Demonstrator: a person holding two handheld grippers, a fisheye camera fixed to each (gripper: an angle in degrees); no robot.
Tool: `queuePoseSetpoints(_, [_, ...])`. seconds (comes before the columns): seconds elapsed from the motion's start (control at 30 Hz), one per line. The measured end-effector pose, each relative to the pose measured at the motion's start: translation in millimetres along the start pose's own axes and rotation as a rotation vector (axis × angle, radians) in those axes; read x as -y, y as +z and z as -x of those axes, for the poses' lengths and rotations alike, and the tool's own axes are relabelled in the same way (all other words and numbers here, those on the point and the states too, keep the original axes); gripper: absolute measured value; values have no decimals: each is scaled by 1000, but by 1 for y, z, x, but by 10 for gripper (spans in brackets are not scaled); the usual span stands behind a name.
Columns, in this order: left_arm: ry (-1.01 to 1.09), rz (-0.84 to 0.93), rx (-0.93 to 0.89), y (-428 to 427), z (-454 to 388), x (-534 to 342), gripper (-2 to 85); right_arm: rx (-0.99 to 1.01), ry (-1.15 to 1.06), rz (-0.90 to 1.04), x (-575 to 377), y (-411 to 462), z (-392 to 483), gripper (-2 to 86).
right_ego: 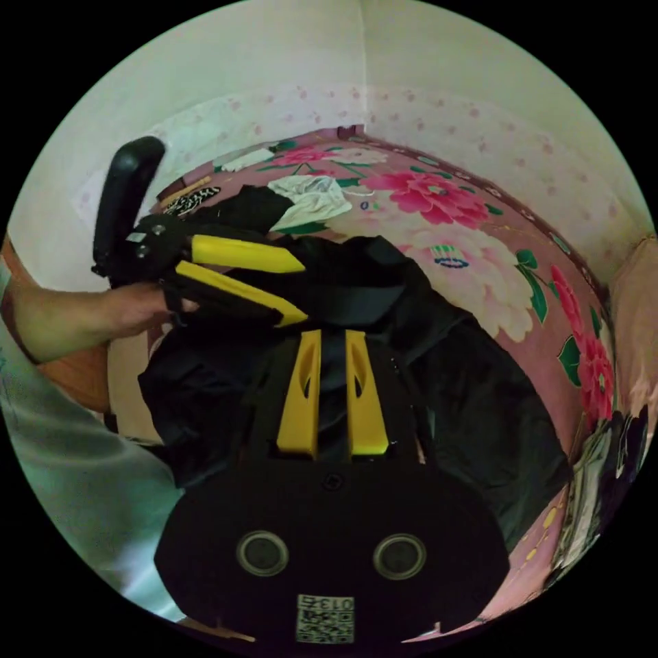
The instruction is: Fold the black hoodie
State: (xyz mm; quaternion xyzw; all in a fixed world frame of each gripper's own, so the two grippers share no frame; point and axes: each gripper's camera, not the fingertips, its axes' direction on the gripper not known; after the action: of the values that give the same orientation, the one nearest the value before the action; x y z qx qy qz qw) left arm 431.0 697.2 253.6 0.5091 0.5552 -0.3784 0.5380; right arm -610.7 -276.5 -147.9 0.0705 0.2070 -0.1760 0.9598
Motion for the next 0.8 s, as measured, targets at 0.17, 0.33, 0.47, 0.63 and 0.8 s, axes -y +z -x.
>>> queuePoseSetpoints(0.17, [-237, 185, -300, 44, 69, 15, 21, -57, -88, 324, -23, 60, 11, 4])
queuePoseSetpoints(0.33, [-444, 169, -367, 42, 108, -8, 18, -8, -65, 273, -68, 47, 4, -1])
queuePoseSetpoints(0.47, [-438, 39, -442, 2, 103, -21, 36, 6, -21, 277, -74, 9, -3, -2])
queuePoseSetpoints(0.63, [-271, -59, 20, -58, 45, -40, 31, -69, 46, -4, -54, -43, -5, -1])
queuePoseSetpoints(0.8, [-162, -44, 107, -50, 0, -34, 8, -36, -106, -51, 5, -4, 20, -1])
